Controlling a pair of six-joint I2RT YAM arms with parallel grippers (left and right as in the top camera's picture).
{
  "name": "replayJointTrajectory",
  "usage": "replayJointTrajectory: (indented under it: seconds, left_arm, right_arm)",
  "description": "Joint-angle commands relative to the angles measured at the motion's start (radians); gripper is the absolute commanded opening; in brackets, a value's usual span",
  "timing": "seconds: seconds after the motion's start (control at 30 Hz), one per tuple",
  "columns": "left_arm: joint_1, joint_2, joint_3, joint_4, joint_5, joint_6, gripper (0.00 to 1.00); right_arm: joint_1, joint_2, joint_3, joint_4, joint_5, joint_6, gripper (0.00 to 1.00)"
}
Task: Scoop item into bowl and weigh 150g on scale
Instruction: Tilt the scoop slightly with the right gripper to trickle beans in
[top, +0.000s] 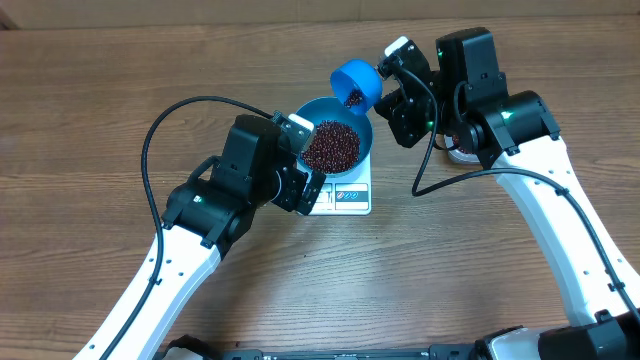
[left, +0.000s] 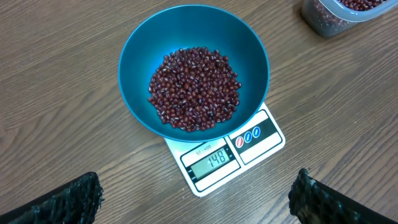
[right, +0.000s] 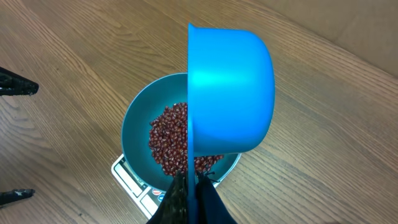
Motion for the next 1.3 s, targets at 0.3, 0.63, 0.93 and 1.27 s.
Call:
replayJointTrajectory:
  seconds: [0.3, 0.63, 0.93, 1.27]
  left_arm:
    - [0.005, 0.000, 0.000, 0.001, 0.004, 0.015, 1.00]
    - [0.005, 0.000, 0.000, 0.001, 0.004, 0.015, 0.99]
    - [0.005, 0.000, 0.000, 0.001, 0.004, 0.015, 1.00]
    - [0.005, 0.000, 0.000, 0.001, 0.004, 0.015, 0.99]
  right_arm:
    - [-0.002, -0.002, 0.014, 0.005, 0.005, -0.040, 0.04]
    - [-0.002, -0.001, 0.014, -0.030, 0.002, -0.154, 0.04]
    - [-0.002, 0.005, 0.014, -0.012, 0.001, -0.154, 0.04]
    - [-0.002, 0.010, 0.014, -0.026, 0.001, -0.154, 0.04]
